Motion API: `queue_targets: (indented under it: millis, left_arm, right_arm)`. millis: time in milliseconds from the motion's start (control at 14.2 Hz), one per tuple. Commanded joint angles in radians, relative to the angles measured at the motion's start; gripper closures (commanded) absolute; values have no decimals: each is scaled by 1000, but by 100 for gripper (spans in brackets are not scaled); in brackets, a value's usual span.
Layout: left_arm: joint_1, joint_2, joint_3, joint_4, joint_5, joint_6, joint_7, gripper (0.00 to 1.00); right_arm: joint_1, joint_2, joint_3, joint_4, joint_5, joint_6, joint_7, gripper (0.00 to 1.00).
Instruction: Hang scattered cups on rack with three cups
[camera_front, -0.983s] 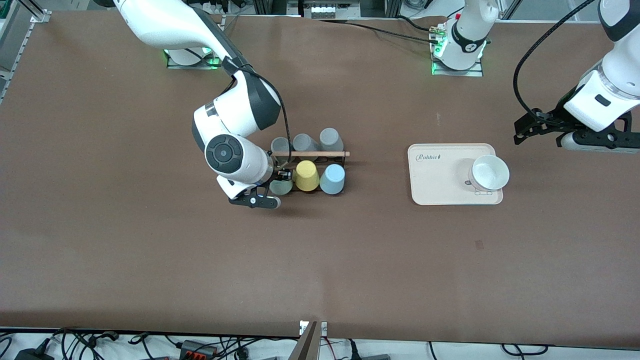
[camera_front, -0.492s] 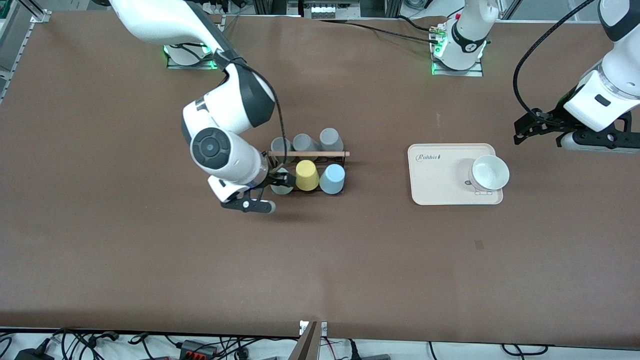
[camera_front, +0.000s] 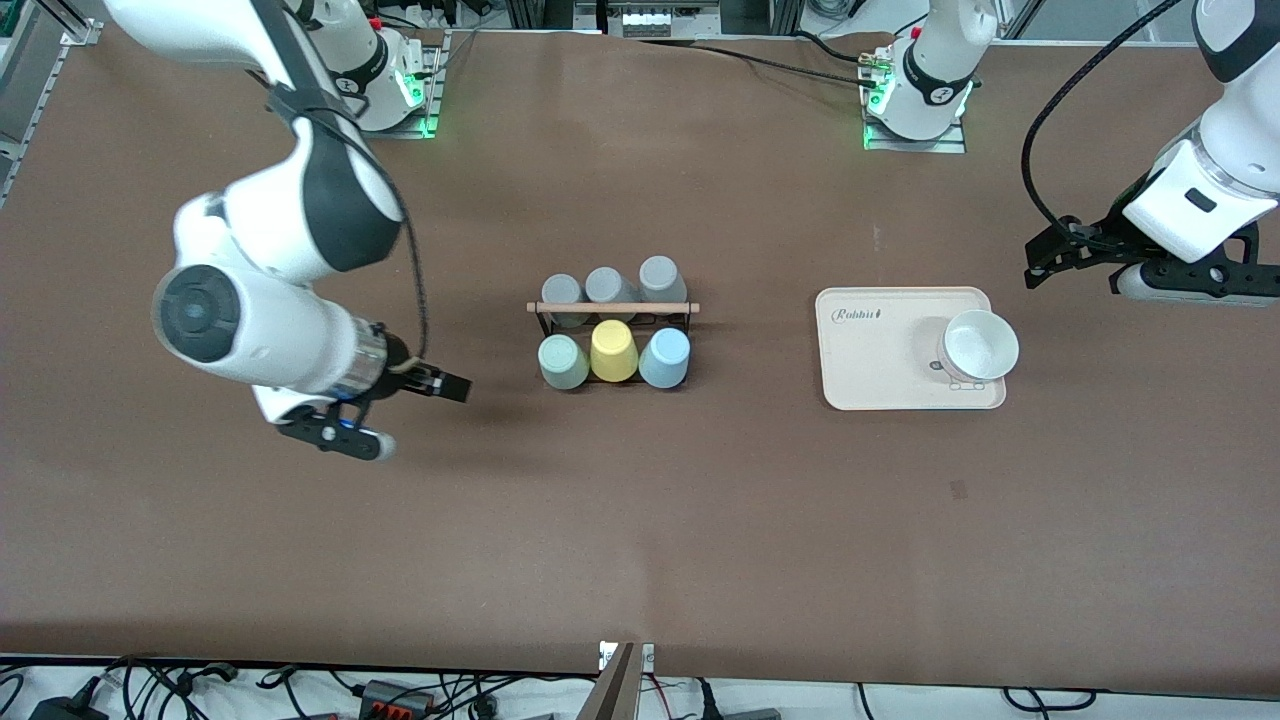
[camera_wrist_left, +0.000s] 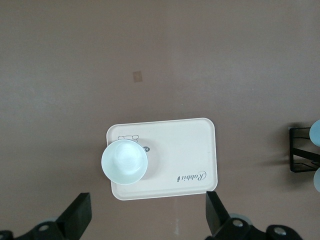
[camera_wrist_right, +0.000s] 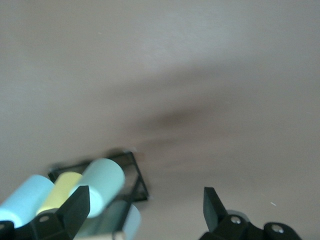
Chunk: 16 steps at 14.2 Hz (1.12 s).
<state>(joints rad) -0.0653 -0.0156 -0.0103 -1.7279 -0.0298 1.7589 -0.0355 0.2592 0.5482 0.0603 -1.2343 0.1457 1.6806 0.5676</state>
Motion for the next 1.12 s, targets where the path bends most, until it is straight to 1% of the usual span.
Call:
queue_targets:
  millis: [0, 140, 281, 351, 421, 562, 702, 773, 843, 913, 983, 1054]
  left_arm:
    - [-1, 0, -3, 18, 7, -21, 5, 0]
    - [1, 0, -2, 18, 7, -21, 6, 0]
    - [1, -1, -3, 18, 7, -21, 5, 0]
    - [1, -1, -3, 18, 7, -21, 5, 0]
    - [1, -1, -3, 18, 7, -21, 5, 0]
    - [1, -1, -3, 18, 7, -21, 5, 0]
    - [1, -1, -3, 18, 7, -21, 5, 0]
    - [1, -1, -3, 18, 7, -21, 5, 0]
    - [1, -1, -3, 18, 7, -21, 5, 0]
    - [1, -1, -3, 18, 7, -21, 5, 0]
    - [1, -1, -3, 18, 7, -21, 5, 0]
    - [1, -1, -3, 18, 7, -21, 5, 0]
  right_arm:
    - [-32, -60, -6, -27, -26, -73, -64, 0]
    - [-76, -103, -8, -30, -35, -162, -156, 0]
    - [-119, -131, -8, -27, -58, -223, -190, 0]
    - [-138, -139, -8, -25, -61, -234, -211, 0]
    - [-168, -186, -4, -52, -51, -219, -213, 0]
    - [-184, -267, 9, -157, -71, -147, -215, 0]
    - [-262, -345, 15, -246, -58, -61, -250, 0]
    - [-276, -381, 26, -296, -55, -47, -276, 0]
    - [-281, -437, 44, -368, -55, -44, -317, 0]
    - [-281, -480, 50, -411, -63, -45, -345, 0]
    - [-281, -508, 52, -450, -72, -38, -348, 0]
    - [-278, -508, 52, -450, -84, -29, -353, 0]
